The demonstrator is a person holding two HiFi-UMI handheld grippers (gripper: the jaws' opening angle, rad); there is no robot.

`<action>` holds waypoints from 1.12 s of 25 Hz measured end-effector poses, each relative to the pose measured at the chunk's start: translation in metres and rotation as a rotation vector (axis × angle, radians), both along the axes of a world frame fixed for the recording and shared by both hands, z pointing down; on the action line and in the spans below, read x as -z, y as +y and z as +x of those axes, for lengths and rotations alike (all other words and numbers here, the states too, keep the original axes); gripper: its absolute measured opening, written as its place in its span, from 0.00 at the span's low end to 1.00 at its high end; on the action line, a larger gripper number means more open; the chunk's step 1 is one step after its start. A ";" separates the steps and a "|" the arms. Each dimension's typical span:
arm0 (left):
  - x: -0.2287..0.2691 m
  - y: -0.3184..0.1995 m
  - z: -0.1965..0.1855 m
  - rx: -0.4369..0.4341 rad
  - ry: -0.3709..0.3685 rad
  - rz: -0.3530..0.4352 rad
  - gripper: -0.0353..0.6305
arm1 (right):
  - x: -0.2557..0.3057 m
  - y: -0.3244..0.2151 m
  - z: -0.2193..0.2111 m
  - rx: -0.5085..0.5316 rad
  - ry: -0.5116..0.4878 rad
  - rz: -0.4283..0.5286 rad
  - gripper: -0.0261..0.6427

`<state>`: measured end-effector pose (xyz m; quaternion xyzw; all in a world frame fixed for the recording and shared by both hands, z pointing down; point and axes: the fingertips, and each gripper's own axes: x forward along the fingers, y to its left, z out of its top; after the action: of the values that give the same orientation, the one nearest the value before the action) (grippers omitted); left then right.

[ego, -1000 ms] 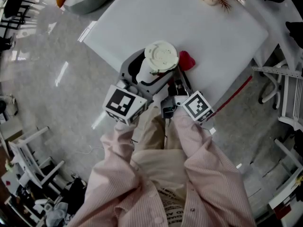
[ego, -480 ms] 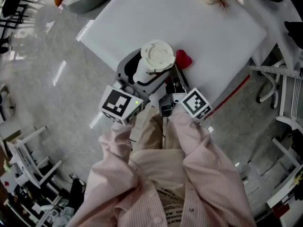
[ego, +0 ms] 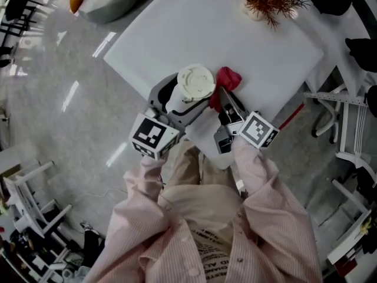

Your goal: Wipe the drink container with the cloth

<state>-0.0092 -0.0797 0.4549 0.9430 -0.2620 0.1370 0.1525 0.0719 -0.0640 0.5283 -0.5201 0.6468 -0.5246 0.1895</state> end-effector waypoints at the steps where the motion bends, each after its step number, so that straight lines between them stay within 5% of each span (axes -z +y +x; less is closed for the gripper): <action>1: 0.000 0.000 0.000 -0.001 -0.005 -0.003 0.61 | 0.005 -0.004 0.002 0.027 0.007 0.007 0.10; 28: -0.002 0.001 0.003 -0.026 -0.040 -0.053 0.61 | 0.083 -0.075 -0.025 0.805 0.023 0.002 0.10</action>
<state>-0.0066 -0.0790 0.4565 0.9390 -0.2492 0.1646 0.1705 0.0467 -0.1391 0.4450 -0.2306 0.8015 -0.5504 -0.0379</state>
